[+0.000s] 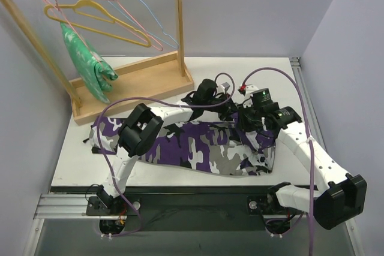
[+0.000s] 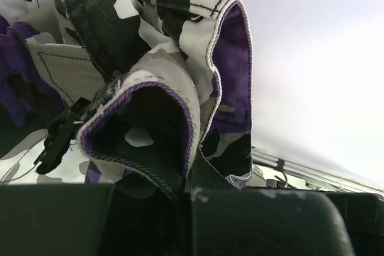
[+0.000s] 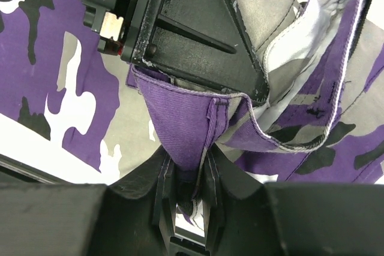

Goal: Place the trousers on the hanger
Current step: Fold the trousers at the center of the board.

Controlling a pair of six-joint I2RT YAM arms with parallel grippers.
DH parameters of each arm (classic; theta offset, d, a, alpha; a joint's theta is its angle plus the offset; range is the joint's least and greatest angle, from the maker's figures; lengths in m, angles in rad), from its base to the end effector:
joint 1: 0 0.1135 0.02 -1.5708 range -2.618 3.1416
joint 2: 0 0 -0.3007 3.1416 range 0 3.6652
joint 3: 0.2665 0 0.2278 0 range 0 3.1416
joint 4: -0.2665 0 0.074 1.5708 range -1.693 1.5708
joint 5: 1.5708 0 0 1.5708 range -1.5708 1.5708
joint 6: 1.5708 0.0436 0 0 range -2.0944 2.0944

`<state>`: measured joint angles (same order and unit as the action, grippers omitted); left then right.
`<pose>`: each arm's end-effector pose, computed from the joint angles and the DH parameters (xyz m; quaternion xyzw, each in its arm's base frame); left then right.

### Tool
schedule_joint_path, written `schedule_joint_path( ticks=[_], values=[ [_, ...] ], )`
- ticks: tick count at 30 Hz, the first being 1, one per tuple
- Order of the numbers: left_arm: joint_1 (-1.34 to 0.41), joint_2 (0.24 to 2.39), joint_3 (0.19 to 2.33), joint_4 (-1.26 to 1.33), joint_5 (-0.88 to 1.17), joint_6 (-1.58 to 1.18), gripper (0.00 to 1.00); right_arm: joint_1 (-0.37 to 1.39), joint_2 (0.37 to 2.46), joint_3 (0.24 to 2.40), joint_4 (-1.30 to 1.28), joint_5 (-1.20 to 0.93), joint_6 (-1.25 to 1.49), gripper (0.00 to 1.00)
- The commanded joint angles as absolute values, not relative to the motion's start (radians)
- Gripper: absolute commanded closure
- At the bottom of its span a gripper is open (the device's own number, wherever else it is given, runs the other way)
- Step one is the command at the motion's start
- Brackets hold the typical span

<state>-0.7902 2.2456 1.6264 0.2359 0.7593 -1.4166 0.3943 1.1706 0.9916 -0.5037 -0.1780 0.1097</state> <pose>0.3443 -0.3903 0.2301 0.0399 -0.7963 0.6023 0.0401 0.2006 0.0918 0.3366 -0.1654 0.8849 0.1844 0.3944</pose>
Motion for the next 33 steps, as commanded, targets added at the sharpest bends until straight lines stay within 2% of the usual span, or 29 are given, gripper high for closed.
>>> schedule_joint_path(
  ticks=[1, 2, 4, 5, 8, 13, 16, 23, 33],
  values=[
    [-0.779, 2.227, 1.585, 0.434, 0.815, -1.488, 1.0, 0.399, 1.126, 1.045, -0.509, -0.17, 0.152, 0.85],
    [-0.773, 2.226, 1.583, 0.442, 0.816, -1.486, 1.0, 0.394, 1.118, 1.049, -0.531, -0.169, 0.153, 0.69],
    [-0.759, 2.221, 1.583, 0.463, 0.821, -1.483, 1.0, 0.382, 1.095, 1.071, -0.558, -0.176, 0.163, 0.53],
    [-0.752, 2.22, 1.582, 0.475, 0.824, -1.483, 1.0, 0.364, 1.086, 1.08, -0.583, -0.182, 0.161, 0.35],
    [-0.735, 2.204, 1.58, 0.538, 0.839, -1.48, 1.0, 0.319, 1.055, 1.132, -0.629, -0.23, 0.167, 0.22],
    [-0.707, 2.134, 1.575, 0.584, 0.85, -1.427, 1.0, 0.141, 0.997, 1.219, -0.641, -0.325, 0.215, 0.08],
    [-0.69, 2.071, 1.54, 0.626, 0.865, -1.394, 1.0, 0.065, 1.002, 1.247, -0.641, -0.322, 0.224, 0.03],
    [-0.641, 1.912, 1.344, 0.905, 0.88, -1.456, 1.0, -0.061, 1.065, 1.169, -0.6, -0.357, 0.253, 0.03],
    [-0.583, 1.659, 1.164, 0.939, 0.882, -1.382, 1.0, -0.113, 1.166, 0.985, -0.451, -0.489, 0.319, 0.04]
  ],
)
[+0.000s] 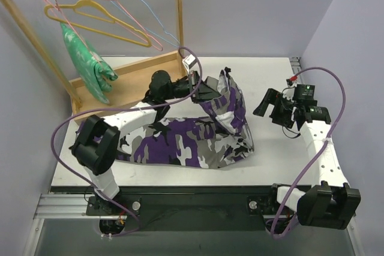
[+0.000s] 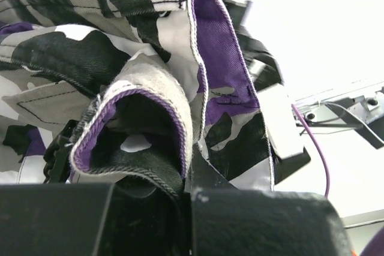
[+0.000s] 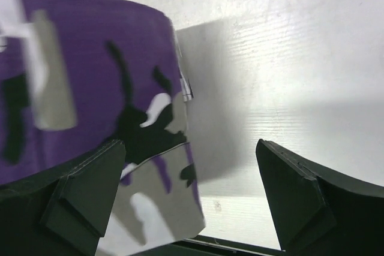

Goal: Place the trousers on the hanger
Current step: Fold the trousers at the center of the board.

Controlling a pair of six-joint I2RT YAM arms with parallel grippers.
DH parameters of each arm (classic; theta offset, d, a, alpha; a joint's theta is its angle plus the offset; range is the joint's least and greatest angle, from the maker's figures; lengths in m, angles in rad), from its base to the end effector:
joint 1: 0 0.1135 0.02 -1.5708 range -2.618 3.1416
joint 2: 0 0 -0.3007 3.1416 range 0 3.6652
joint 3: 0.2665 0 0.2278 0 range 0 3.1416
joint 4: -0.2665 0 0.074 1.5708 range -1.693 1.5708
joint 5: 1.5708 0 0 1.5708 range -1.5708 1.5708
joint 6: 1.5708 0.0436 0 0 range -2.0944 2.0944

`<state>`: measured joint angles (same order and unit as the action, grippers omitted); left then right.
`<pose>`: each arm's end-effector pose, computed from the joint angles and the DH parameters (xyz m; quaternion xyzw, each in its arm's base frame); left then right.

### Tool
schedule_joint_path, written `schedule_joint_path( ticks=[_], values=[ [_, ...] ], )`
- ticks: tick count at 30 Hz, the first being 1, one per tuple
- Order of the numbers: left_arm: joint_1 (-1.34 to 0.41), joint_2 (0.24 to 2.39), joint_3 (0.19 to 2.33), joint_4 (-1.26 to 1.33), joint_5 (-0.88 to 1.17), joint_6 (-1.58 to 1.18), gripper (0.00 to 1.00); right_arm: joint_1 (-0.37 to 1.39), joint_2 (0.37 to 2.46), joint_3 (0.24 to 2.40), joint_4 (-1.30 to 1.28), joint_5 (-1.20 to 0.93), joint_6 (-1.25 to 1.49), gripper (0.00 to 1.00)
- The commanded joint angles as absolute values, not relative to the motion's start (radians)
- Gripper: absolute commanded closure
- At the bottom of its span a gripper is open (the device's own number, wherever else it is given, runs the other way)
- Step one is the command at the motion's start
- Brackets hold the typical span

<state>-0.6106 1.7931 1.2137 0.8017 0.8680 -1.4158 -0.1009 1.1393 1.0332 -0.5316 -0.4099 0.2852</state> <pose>0.3109 -0.2582 0.3592 0.0803 0.6498 -0.7403 0.1523 0.2114 -0.0039 0.3552 0.0779 0.8758 0.2215 0.4218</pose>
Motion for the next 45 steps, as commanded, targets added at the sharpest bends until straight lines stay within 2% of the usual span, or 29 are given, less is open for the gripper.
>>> schedule_joint_path(
  ticks=[1, 6, 12, 19, 23, 30, 37, 45],
  values=[
    [-0.575, 1.64, 1.148, 0.943, 0.884, -1.379, 1.0, -0.115, 1.169, 0.971, -0.425, -0.506, 0.324, 0.04],
    [-0.529, 1.501, 1.03, 0.939, 0.894, -1.359, 1.0, -0.123, 1.212, 0.924, -0.359, -0.574, 0.351, 0.05],
    [-0.404, 1.301, 0.91, 0.786, 0.925, -1.279, 1.0, -0.083, 1.275, 0.862, -0.27, -0.621, 0.354, 0.07],
    [-0.2, 1.083, 0.821, 0.505, 0.976, -1.169, 1.0, 0.07, 1.353, 0.805, -0.169, -0.652, 0.409, 0.07],
    [-0.071, 0.977, 0.746, 0.434, 1.031, -1.16, 1.0, 0.133, 1.428, 0.798, -0.1, -0.689, 0.468, 0.07],
    [0.078, 0.923, 0.756, 0.103, 1.077, -0.93, 1.0, 0.215, 1.548, 0.821, -0.011, -0.727, 0.5, 0.07],
    [0.115, 0.937, 0.886, -0.418, 0.881, -0.544, 1.0, 0.252, 1.658, 0.853, 0.043, -0.753, 0.502, 0.07],
    [0.137, 0.919, 0.963, -0.644, 0.575, -0.385, 1.0, 0.304, 1.753, 0.891, 0.074, -0.796, 0.494, 0.08]
  ],
)
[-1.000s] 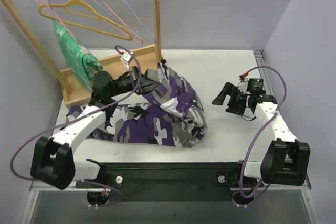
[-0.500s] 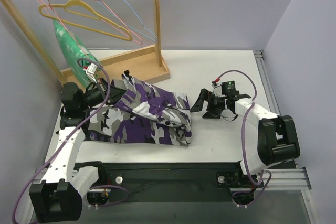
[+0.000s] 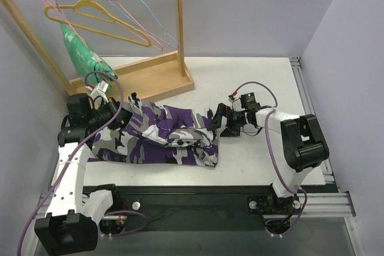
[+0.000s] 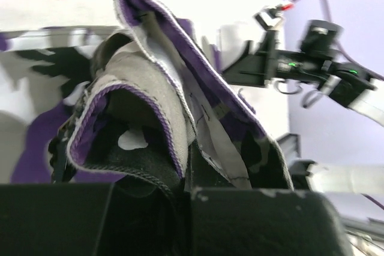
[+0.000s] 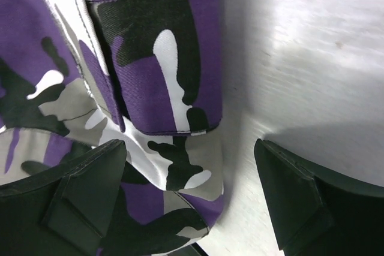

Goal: Place the trousers on the hanger
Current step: Fold the trousers at the center of the board.

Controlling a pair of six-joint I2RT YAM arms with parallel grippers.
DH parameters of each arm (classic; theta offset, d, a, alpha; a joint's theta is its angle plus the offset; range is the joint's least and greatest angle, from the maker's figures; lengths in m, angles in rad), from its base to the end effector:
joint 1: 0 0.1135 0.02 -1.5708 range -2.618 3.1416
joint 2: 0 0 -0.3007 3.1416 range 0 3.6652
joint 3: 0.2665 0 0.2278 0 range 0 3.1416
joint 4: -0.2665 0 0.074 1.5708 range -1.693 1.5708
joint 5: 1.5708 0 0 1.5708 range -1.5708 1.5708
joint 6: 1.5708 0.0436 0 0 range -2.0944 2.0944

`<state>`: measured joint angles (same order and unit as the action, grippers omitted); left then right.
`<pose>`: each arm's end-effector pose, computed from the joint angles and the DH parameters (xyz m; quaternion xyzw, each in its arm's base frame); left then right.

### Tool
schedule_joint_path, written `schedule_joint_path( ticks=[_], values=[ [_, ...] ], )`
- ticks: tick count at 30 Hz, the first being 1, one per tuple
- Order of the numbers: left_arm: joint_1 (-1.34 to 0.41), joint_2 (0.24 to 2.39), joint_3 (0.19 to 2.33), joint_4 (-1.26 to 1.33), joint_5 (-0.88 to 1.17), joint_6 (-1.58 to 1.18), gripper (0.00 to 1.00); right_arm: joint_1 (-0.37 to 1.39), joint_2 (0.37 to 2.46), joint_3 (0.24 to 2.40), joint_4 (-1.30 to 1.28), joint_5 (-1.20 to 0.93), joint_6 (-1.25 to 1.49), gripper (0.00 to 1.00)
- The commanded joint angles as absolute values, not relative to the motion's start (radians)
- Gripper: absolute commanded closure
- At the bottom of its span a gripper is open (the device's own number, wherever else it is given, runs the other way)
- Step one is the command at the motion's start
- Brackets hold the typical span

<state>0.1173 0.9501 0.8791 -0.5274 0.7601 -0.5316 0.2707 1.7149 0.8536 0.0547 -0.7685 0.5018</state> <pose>0.1583 -0.0116 0.3429 -0.0974 0.8335 -0.4102 0.3572 0.3048 0.1160 0.2074 -0.0397 0.8706 0.4524 0.1892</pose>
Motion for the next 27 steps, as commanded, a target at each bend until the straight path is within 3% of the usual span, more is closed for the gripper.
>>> schedule_joint_path(
  ticks=[1, 7, 8, 10, 12, 13, 15, 16, 18, 27],
  values=[
    [0.138, 0.913, 0.969, -0.652, 0.562, -0.377, 1.0, 0.319, 1.769, 0.896, 0.077, -0.801, 0.495, 0.08],
    [0.146, 0.888, 0.971, -0.677, 0.512, -0.359, 1.0, 0.356, 1.825, 0.919, 0.104, -0.833, 0.514, 0.11],
    [0.146, 0.888, 0.968, -0.676, 0.517, -0.357, 1.0, 0.362, 1.833, 0.922, 0.11, -0.842, 0.517, 0.16],
    [0.146, 0.884, 0.957, -0.676, 0.522, -0.357, 1.0, 0.367, 1.845, 0.931, 0.123, -0.871, 0.531, 0.35],
    [0.149, 0.877, 0.95, -0.673, 0.522, -0.354, 1.0, 0.374, 1.855, 0.952, 0.137, -0.894, 0.543, 0.47],
    [0.147, 0.873, 0.95, -0.673, 0.528, -0.353, 1.0, 0.376, 1.864, 0.963, 0.135, -0.916, 0.545, 0.59],
    [0.147, 0.874, 0.945, -0.669, 0.538, -0.351, 1.0, 0.379, 1.873, 0.982, 0.133, -0.939, 0.552, 0.75],
    [0.147, 0.879, 0.942, -0.666, 0.549, -0.351, 1.0, 0.379, 1.879, 0.995, 0.132, -0.951, 0.555, 0.89],
    [0.147, 0.885, 0.937, -0.646, 0.566, -0.351, 1.0, 0.376, 1.876, 1.002, 0.132, -0.956, 0.554, 1.0],
    [0.043, 0.988, 0.951, -0.575, 0.497, -0.304, 1.0, 0.168, 1.711, 1.0, -0.086, -0.881, 0.413, 1.0]
  ],
)
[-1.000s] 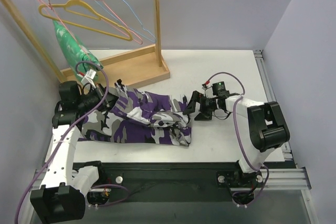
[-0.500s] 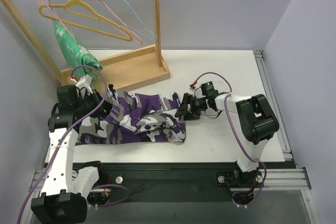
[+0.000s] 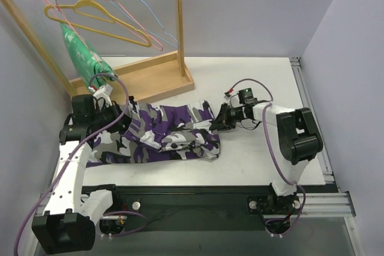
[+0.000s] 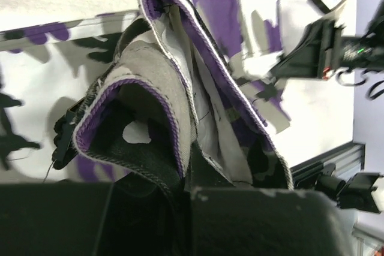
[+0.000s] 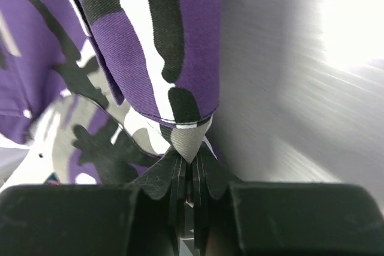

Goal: Place the trousers on the hanger
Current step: Fold the trousers at the center of the board.

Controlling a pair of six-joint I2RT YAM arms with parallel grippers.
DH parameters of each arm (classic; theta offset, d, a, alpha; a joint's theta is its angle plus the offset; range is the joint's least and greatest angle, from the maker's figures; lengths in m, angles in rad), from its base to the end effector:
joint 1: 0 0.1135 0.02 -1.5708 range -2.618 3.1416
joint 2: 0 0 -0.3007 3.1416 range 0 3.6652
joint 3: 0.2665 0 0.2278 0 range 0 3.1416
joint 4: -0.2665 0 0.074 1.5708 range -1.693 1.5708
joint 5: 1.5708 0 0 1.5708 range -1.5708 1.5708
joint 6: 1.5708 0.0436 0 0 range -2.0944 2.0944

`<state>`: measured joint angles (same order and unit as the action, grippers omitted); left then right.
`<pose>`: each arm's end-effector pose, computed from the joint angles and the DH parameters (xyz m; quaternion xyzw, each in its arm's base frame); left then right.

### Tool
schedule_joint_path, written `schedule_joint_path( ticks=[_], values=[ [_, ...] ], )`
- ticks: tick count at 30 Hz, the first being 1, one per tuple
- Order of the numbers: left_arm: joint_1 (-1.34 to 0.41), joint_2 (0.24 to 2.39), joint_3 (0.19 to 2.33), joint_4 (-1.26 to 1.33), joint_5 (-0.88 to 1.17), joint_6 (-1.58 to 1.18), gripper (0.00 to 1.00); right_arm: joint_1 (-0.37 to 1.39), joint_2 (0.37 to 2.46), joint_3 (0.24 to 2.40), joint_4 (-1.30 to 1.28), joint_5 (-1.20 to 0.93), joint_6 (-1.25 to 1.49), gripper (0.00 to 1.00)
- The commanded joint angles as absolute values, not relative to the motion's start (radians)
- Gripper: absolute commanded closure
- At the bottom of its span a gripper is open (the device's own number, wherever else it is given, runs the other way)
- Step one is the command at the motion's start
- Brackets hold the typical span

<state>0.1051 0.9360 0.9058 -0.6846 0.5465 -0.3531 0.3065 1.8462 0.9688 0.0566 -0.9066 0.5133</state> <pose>0.1487 -0.0071 0.3360 -0.0899 0.8786 -0.2931 0.3662 0.3301 0.1405 0.1984 -0.0732 0.8486 0.5050 0.1396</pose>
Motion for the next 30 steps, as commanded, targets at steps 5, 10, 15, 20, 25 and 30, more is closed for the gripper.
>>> schedule_joint_path(
  ticks=[5, 10, 15, 20, 25, 30],
  values=[
    [-0.196, 1.121, 0.995, -0.43, 0.397, -0.36, 1.0, 0.003, 1.626, 0.991, -0.233, -0.847, 0.298, 1.0],
    [-0.382, 1.314, 1.08, -0.302, 0.364, -0.405, 1.0, -0.182, 1.562, 1.014, -0.365, -0.683, 0.219, 1.0],
    [-0.449, 1.454, 1.251, -0.262, 0.388, -0.405, 1.0, -0.282, 1.584, 1.043, -0.408, -0.574, 0.218, 0.95],
    [-0.456, 1.516, 1.387, -0.302, 0.448, -0.383, 1.0, -0.282, 1.626, 1.068, -0.422, -0.583, 0.213, 0.44],
    [-0.454, 1.551, 1.476, -0.322, 0.514, -0.397, 1.0, -0.293, 1.66, 1.081, -0.422, -0.629, 0.219, 0.28],
    [-0.443, 1.539, 1.485, -0.253, 0.63, -0.481, 1.0, -0.302, 1.704, 1.107, -0.42, -0.722, 0.225, 0.27]
  ],
)
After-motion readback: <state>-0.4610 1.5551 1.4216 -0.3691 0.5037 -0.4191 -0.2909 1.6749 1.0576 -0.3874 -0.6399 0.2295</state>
